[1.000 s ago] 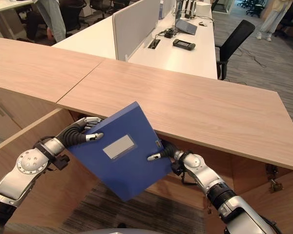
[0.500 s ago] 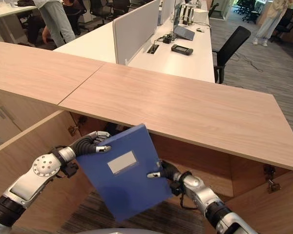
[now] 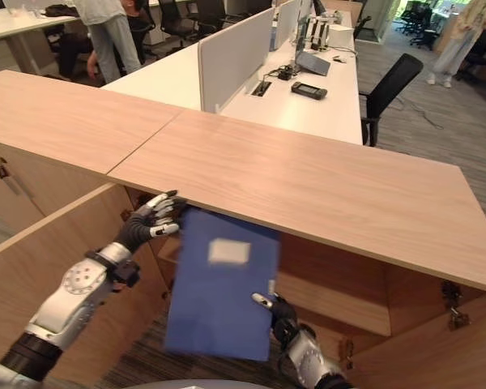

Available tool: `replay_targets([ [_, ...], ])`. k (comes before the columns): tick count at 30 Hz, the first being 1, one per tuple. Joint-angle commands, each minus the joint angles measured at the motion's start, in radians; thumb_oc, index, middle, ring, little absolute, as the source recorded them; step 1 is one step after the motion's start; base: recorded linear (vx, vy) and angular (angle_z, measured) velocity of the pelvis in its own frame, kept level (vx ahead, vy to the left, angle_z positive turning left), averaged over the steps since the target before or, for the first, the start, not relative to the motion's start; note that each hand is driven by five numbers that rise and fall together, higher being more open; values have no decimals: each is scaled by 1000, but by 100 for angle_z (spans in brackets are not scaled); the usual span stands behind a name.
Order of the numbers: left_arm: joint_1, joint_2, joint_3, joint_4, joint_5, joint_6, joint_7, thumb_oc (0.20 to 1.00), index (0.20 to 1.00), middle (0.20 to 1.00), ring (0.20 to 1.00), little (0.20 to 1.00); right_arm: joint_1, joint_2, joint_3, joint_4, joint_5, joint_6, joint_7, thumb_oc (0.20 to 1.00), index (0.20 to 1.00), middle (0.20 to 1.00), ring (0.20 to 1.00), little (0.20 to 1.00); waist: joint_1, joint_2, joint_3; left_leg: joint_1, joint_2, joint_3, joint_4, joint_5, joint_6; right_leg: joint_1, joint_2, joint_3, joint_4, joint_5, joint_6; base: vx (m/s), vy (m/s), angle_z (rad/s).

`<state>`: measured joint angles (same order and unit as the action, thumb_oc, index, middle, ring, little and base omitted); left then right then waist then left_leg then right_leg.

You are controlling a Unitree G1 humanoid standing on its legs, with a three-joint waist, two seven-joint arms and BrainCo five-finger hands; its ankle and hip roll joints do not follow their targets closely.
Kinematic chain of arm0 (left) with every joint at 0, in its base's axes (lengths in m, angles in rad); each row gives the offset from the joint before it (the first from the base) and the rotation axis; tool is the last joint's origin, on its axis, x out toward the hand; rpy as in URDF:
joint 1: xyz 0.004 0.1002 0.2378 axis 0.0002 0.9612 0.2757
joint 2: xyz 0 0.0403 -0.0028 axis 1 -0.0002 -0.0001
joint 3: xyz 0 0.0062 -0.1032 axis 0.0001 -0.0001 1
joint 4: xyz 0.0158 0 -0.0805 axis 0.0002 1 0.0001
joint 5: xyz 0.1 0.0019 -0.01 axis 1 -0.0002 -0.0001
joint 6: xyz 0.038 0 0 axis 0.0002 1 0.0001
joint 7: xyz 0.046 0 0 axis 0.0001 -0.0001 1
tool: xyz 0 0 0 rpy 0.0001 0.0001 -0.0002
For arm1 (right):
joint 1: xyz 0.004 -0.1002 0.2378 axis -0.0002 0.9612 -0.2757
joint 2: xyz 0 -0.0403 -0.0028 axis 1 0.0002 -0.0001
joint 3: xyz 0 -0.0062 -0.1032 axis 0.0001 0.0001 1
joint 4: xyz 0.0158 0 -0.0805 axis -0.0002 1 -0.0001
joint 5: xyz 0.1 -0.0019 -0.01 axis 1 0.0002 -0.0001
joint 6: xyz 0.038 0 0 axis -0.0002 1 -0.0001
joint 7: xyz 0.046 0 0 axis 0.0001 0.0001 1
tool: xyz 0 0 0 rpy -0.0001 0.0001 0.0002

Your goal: Put the empty folder in the office cabinet

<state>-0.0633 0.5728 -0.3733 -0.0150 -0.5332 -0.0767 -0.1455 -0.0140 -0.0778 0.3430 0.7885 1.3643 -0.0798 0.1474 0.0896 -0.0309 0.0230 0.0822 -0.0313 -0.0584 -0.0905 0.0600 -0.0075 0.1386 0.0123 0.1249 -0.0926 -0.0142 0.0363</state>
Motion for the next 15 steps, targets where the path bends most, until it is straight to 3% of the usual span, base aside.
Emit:
replay_targets([
  [1, 18, -16, 20, 20, -39, 14, -17, 1000, 1000, 1000, 1000, 1000, -3, 97, -62, 0, 51, 56, 35, 200, 200, 200, 200, 200, -17, -17, 3, 25, -32, -34, 3, -99, 2, -35, -12, -84, 5, 64, 85, -9, 13, -9],
  [2, 17, -17, 20, 20, -39, 14, -17, 1000, 1000, 1000, 1000, 1000, -5, 96, -63, 2, 51, 57, 36, 200, 200, 200, 200, 200, -17, -16, 3, 25, -32, -34, 3, -99, 2, -35, -12, -84, 5, 64, 85, -3, 10, -7],
  [3, 45, -52, 31, 72, -42, 10, -10, 1000, 1000, 1000, 1000, 1000, -16, 36, -110, -18, 74, -39, 20, 200, 200, 200, 200, 200, -23, -18, 4, 24, -31, -32, 3, -99, 2, -37, -11, -83, 5, 64, 85, -4, 14, -4],
  [5, 83, -58, 66, 110, -19, 28, -7, 1000, 1000, 1000, 1000, 1000, 85, 22, -201, -101, 38, 3, 14, 200, 200, 200, 200, 200, -41, -16, 0, 24, -31, -28, 3, -101, 4, -39, -11, -81, 5, 64, 88, 0, 0, 0],
  [7, 95, -44, 75, 96, -18, 49, -9, 1000, 1000, 1000, 1000, 1000, 140, 28, -210, -141, 69, 27, 15, 200, 200, 200, 200, 200, -52, -20, -6, 18, -32, -21, 3, -91, 3, -46, -11, -75, 5, 75, 89, 11, 6, -5],
  [8, 96, -52, 66, 88, -23, 55, -4, 1000, 1000, 1000, 1000, 1000, 162, 77, -183, -69, 65, 68, 25, 200, 200, 200, 200, 200, -55, -17, -7, 26, -31, -19, 3, -103, 4, -40, -10, -72, 5, 68, 89, 8, 6, -14],
  [10, 94, -72, 69, 82, -36, 52, 2, 1000, 1000, 1000, 1000, 1000, 120, 75, -183, 0, 99, 56, 15, 200, 200, 200, 200, 200, -53, -20, -6, 25, -31, -20, 3, -104, 5, -41, -10, -67, 5, 68, 87, 5, 14, -15],
  [12, 102, -103, 88, 101, -28, 42, 23, 1000, 1000, 1000, 1000, 1000, 78, 72, -207, -51, 100, 9, -18, 200, 200, 200, 200, 200, -48, -17, -4, 25, -33, -21, 3, -104, 5, -42, -9, -70, 5, 66, 87, -17, 15, -13],
  [15, 120, -112, 100, 114, -23, 45, 29, 1000, 1000, 1000, 1000, 1000, 71, 53, -217, -60, 70, 3, -26, 200, 200, 200, 200, 200, -49, -13, -3, 25, -34, -17, 3, -105, 5, -42, -9, -71, 5, 66, 87, 0, 0, 0],
])
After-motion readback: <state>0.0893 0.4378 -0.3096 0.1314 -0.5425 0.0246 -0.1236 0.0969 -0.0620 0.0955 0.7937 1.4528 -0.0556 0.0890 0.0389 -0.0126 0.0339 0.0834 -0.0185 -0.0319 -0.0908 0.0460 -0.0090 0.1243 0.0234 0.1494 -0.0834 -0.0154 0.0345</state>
